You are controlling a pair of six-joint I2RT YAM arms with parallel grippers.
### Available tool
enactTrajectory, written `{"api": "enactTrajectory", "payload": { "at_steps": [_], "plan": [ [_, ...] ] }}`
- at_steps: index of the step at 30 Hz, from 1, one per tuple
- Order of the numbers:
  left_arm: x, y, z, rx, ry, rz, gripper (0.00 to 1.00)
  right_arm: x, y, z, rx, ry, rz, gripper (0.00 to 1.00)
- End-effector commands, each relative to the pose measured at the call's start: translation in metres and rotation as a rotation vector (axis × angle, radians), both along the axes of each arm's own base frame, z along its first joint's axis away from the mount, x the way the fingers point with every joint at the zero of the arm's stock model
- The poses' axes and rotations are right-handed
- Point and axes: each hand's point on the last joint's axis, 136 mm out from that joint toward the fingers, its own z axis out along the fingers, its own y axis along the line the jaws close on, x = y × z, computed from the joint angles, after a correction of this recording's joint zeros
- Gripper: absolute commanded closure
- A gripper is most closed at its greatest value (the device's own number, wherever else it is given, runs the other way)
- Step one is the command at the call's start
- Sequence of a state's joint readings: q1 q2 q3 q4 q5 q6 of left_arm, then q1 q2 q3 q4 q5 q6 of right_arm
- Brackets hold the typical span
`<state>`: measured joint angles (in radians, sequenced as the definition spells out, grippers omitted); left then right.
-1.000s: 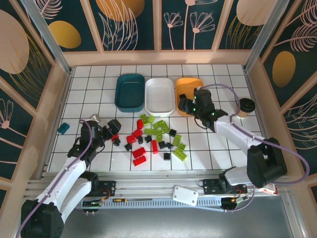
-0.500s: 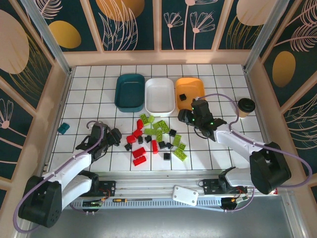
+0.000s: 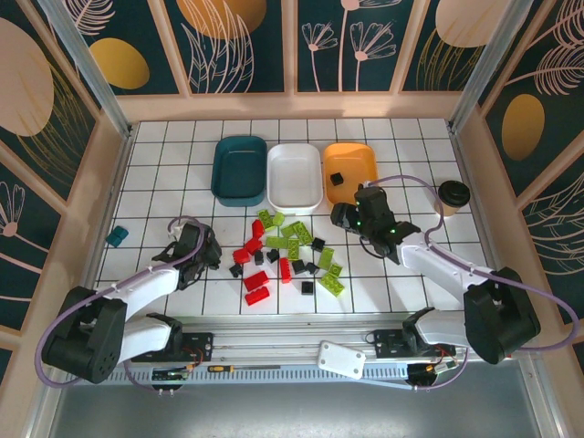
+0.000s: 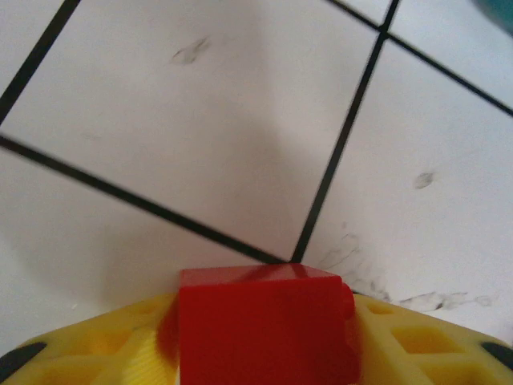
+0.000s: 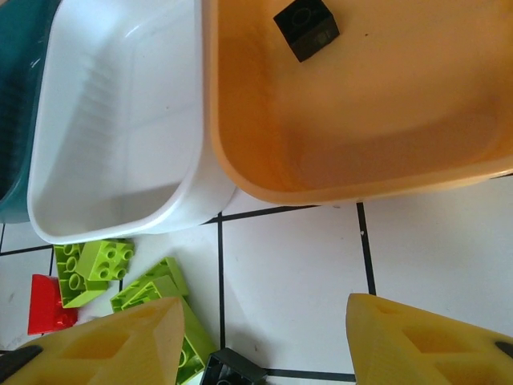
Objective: Sort the legos into containers by color
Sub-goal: Pick up the lego from the middle-left of the table, then place the lego in the container.
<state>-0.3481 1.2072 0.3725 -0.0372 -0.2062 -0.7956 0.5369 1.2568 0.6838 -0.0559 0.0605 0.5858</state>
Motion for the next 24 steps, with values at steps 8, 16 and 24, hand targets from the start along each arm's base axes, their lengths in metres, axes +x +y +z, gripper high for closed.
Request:
{"api": "enactTrajectory", "payload": {
  "at_steps": [8,16,24],
  "plan": [
    [0.024,-0.012,0.035,-0.033,-0.095,-0.029,0.67,-0.004,-0.013,0.004,0.002,-0.032,-0.045,0.44],
    [0.077,-0.042,0.131,-0.109,-0.286,-0.101,0.68,-0.006,-0.018,0.012,0.038,-0.059,-0.063,0.44],
    [0.172,-0.071,0.134,-0.040,-0.251,-0.113,0.71,-0.013,-0.018,0.001,0.035,-0.028,-0.049,0.44]
  ]
}}
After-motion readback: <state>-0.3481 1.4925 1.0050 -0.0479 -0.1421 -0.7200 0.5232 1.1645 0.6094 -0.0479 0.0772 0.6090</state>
